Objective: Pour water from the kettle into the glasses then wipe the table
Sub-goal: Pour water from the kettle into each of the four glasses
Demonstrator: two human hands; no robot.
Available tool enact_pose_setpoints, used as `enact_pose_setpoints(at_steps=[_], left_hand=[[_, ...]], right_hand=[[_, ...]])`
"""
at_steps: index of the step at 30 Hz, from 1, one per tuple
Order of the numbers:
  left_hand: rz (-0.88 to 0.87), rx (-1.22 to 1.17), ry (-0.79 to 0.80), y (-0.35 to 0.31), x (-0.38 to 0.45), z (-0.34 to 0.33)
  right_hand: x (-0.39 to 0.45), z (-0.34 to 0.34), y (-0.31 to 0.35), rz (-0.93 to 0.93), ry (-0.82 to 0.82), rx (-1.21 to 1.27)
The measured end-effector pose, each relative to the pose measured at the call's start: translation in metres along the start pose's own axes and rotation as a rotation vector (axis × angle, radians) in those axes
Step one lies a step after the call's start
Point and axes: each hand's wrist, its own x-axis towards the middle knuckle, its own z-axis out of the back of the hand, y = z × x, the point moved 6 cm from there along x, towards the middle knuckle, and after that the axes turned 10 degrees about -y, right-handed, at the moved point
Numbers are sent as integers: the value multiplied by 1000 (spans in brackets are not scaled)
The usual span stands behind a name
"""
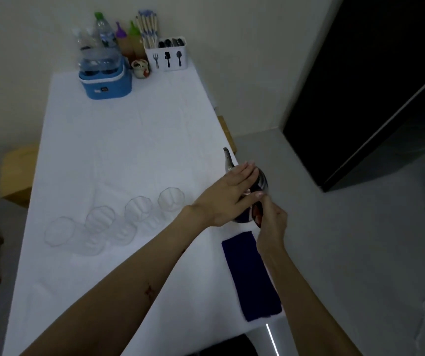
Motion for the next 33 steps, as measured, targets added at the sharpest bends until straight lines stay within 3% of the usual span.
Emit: enact_pose_setpoints(at_steps=[7,13,19,26,33], left_hand=[[-149,25,-226,-39,-62,57],[-178,98,-368,-46,-147,101],[-71,143,-424,-19,-228,117],[117,71,-427,35,-291,127],[313,-86,-386,81,-313,129]], right_hand=[[-86,4,45,149,-3,-14],[-165,-4,40,171,85,-21],[-214,-32,-6,79,242,-116],[-244,-71,-59,9,303,-351],[-259,-105,-71,113,356,-567]])
